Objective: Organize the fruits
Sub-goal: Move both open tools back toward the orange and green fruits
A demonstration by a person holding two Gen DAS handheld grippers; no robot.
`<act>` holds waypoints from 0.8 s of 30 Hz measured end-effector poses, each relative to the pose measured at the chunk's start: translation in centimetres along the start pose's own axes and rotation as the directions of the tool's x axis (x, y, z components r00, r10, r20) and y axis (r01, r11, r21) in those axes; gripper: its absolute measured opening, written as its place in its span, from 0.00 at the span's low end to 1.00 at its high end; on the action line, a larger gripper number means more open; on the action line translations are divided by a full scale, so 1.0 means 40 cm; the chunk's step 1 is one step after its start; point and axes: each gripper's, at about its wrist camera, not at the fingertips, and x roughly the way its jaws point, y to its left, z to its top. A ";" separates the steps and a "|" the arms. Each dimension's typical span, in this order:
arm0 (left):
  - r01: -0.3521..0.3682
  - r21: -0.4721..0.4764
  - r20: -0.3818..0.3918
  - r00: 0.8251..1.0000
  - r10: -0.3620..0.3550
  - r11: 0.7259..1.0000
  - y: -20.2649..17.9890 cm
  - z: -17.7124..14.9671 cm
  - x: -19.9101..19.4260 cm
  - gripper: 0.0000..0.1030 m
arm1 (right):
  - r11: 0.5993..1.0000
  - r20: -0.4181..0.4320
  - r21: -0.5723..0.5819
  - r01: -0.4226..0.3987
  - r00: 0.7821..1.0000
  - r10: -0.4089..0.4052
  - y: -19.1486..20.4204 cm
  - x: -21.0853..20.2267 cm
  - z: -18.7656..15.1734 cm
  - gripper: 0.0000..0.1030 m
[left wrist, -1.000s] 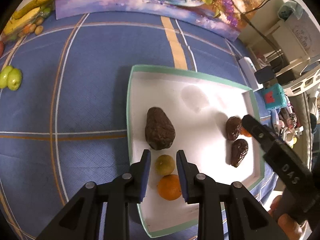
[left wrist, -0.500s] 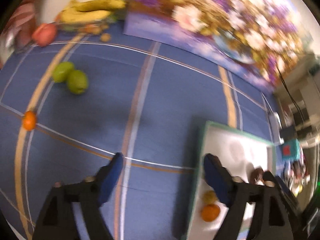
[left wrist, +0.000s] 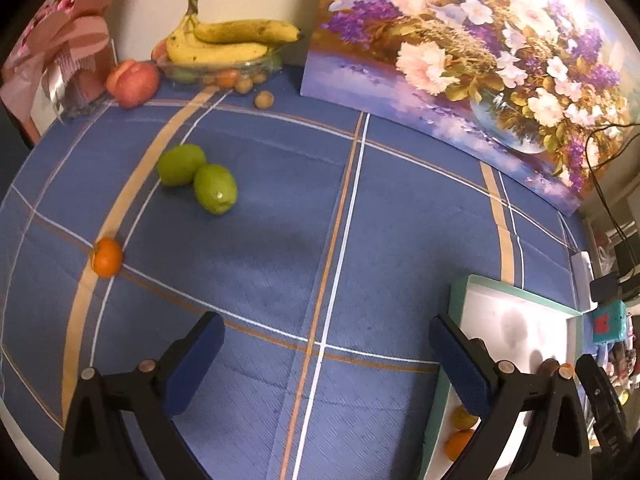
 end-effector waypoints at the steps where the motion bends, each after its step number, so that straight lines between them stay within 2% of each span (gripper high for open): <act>1: 0.005 0.002 0.004 1.000 -0.005 1.000 0.001 0.002 -0.003 1.00 | 1.000 -0.002 0.005 -0.008 1.000 0.008 0.000 0.002 0.000 0.97; 5: 0.026 0.000 0.021 0.999 -0.026 1.000 0.015 0.012 -0.015 1.00 | 0.997 -0.013 0.001 -0.075 0.997 0.075 0.019 0.011 -0.003 0.97; 9: -0.044 0.045 0.087 0.995 0.040 0.998 0.031 0.030 -0.041 1.00 | 0.992 -0.023 -0.001 -0.127 0.992 0.127 0.051 0.018 -0.006 0.97; 14: -0.115 0.087 0.144 0.984 0.101 0.990 0.078 0.050 -0.055 1.00 | 0.987 -0.012 -0.062 -0.145 0.989 0.145 0.103 0.015 -0.018 0.97; 18: -0.091 0.034 0.161 0.983 0.084 0.995 0.148 0.070 -0.069 1.00 | 0.981 -0.002 -0.088 -0.170 0.985 0.171 0.142 0.015 -0.027 0.97; 24: -0.094 0.078 0.178 0.981 0.079 0.993 0.190 0.087 -0.091 1.00 | 0.969 -0.014 -0.162 -0.186 0.982 0.186 0.211 0.026 -0.040 0.97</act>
